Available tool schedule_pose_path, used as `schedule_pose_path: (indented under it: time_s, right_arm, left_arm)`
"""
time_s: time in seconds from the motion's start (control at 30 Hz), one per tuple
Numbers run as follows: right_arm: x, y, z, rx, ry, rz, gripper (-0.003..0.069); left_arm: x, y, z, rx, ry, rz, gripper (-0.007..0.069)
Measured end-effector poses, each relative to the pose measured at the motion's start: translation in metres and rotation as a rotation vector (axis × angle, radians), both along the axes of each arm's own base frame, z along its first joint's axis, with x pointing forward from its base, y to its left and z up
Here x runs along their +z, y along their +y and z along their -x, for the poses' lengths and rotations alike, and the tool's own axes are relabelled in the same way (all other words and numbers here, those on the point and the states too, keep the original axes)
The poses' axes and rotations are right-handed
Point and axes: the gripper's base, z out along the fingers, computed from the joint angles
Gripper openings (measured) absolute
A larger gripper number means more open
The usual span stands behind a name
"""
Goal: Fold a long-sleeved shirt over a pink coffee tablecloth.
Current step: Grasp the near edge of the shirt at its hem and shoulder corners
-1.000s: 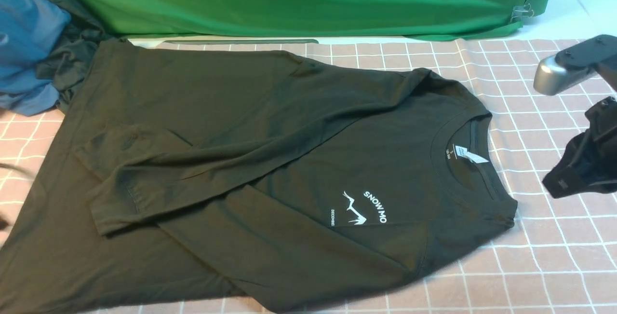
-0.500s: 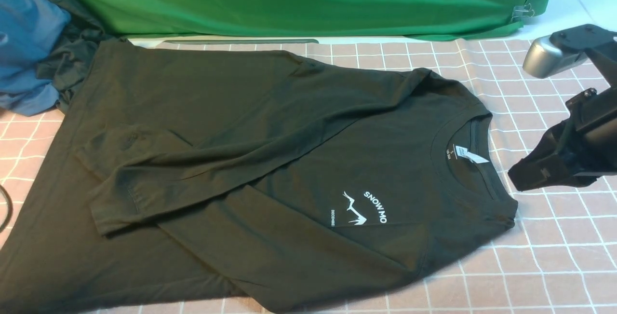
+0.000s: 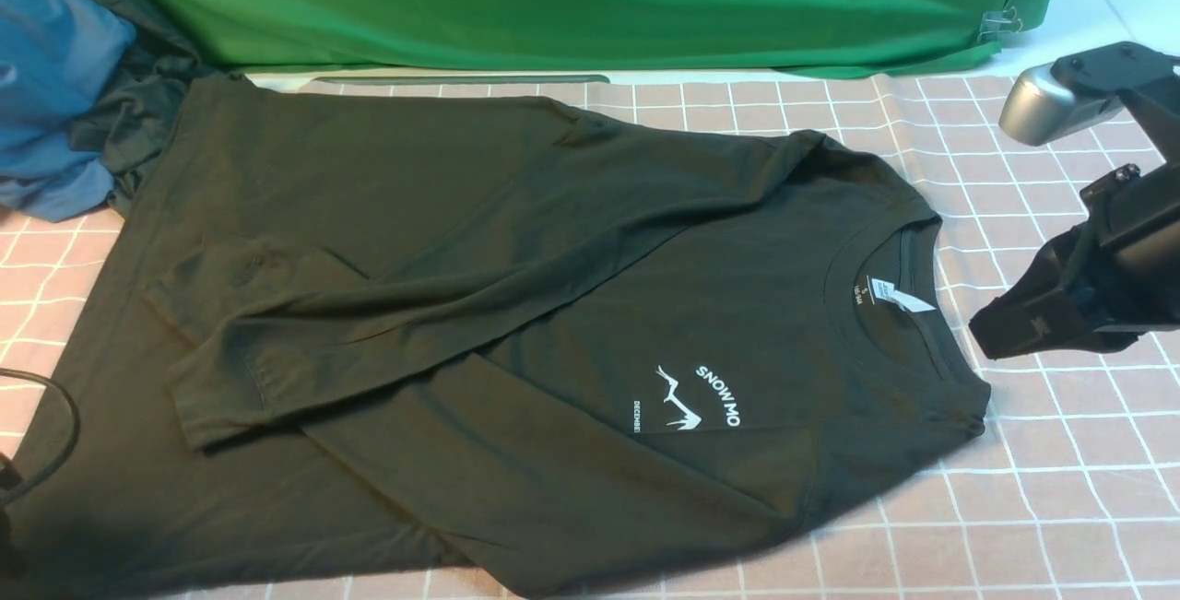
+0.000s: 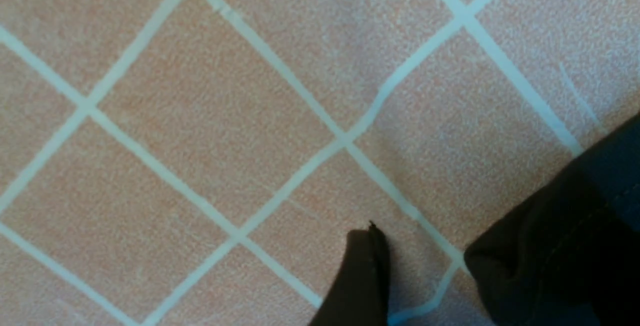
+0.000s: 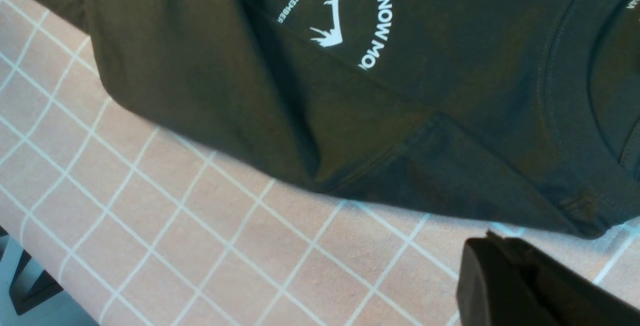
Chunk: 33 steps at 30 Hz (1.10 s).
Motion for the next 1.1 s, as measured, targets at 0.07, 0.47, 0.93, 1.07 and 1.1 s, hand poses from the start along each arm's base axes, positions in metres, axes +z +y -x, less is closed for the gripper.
schedule_pose_path:
  time_s: [0.07,0.47,0.93,1.07,1.1]
  right_arm:
    - [0.000,0.000,0.000,0.002,-0.001,0.001,0.0036]
    - [0.001,0.000,-0.002,-0.006,-0.021,0.001,0.0038]
    - [-0.005,0.003,-0.001,-0.048,0.066,-0.014,0.0046]
    - [-0.014,0.019,0.001,-0.008,0.128,0.001,0.0074]
    - [-0.020,0.031,0.001,0.018,0.155,0.015,0.0107]
  left_arm:
    - [-0.001,0.000,0.000,-0.005,0.008,0.006,0.0549]
    - [0.001,-0.005,0.003,0.043,0.055,0.067,0.0047]
    - [0.065,-0.018,0.017,0.121,-0.139,-0.005,0.0047]
    - [0.082,-0.024,0.023,0.125,-0.216,-0.040,0.0047]
    - [0.088,-0.026,0.026,0.125,-0.242,-0.052,0.0047]
